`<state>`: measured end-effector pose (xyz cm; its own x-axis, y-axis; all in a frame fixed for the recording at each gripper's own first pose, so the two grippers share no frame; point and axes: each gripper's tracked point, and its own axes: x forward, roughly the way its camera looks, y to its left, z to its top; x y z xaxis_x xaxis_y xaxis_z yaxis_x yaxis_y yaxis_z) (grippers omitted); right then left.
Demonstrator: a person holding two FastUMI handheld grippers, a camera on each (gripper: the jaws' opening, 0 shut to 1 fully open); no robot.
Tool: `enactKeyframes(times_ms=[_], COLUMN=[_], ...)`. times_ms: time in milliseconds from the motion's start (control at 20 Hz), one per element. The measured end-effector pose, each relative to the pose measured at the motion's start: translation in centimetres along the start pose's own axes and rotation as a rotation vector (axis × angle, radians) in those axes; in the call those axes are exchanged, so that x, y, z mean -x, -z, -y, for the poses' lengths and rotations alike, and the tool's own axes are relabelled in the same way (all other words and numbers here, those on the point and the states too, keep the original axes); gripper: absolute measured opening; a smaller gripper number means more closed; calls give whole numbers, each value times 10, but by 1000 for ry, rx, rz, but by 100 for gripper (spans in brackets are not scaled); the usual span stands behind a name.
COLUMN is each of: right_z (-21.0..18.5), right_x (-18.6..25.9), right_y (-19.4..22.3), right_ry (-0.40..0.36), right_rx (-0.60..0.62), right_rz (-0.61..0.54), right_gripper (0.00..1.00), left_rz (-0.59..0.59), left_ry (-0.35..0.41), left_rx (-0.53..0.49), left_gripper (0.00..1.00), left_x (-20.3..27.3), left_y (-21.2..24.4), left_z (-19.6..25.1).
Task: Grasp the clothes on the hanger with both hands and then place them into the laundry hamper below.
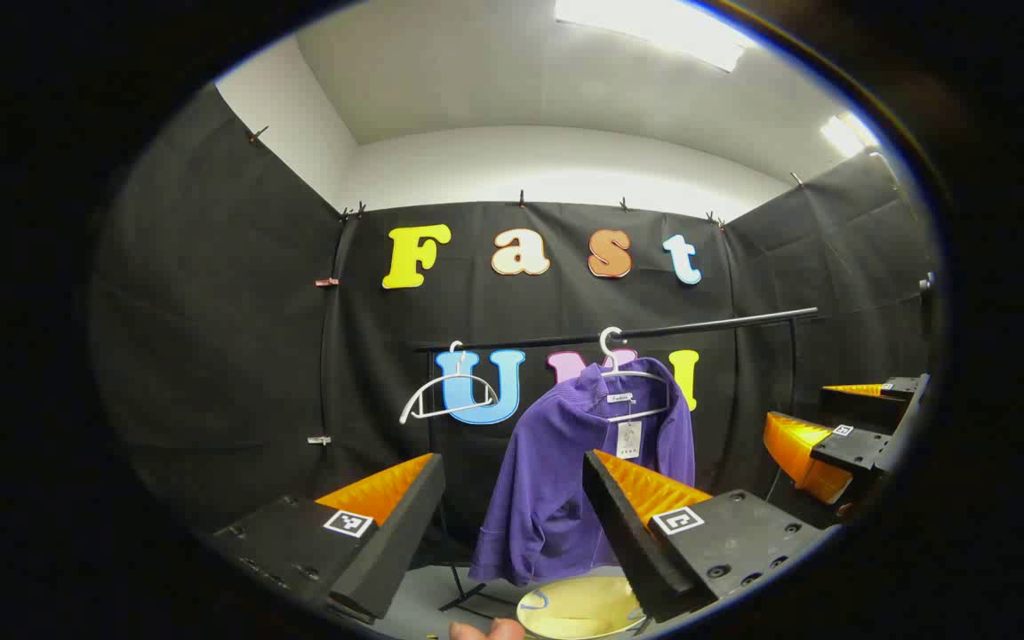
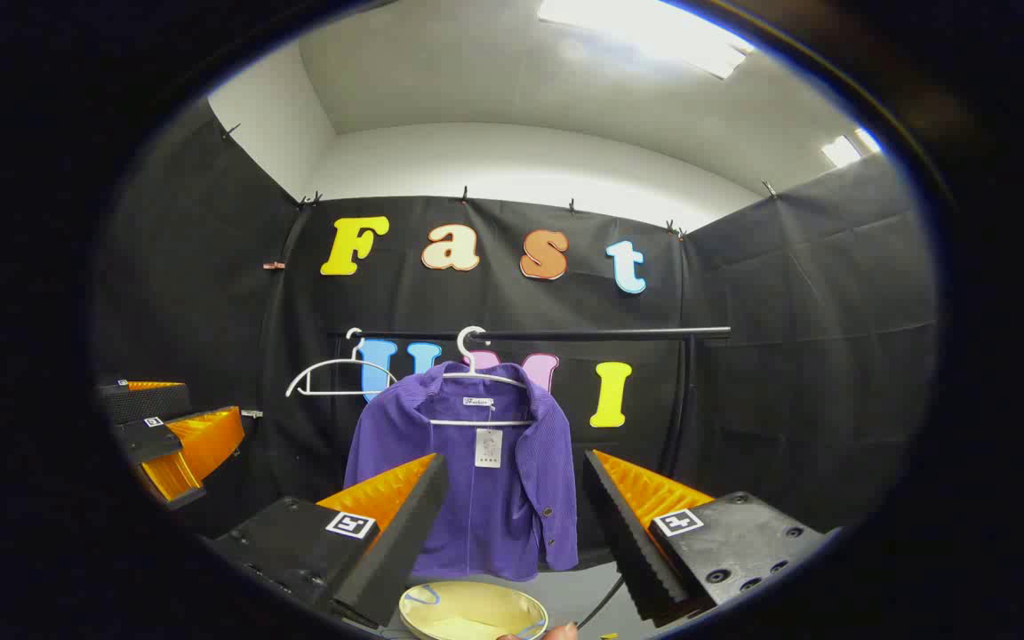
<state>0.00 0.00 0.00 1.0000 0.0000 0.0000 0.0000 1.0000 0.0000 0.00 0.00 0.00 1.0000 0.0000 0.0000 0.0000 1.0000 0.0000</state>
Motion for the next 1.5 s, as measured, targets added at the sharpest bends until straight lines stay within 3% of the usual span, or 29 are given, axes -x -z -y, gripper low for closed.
enactKeyframes(times_ms=[700,1500], right_z=[-2,-22], right_x=[3,-17], right_y=[4,16], right_ry=[-17,-87], right_rx=[14,9], right_rz=[26,23], right_gripper=[97,98], left_rz=[0,-35], left_ry=[21,-20], left_rx=[23,-8], left_gripper=[98,98], left_x=[1,-10], left_y=[-2,14], left_z=[5,2])
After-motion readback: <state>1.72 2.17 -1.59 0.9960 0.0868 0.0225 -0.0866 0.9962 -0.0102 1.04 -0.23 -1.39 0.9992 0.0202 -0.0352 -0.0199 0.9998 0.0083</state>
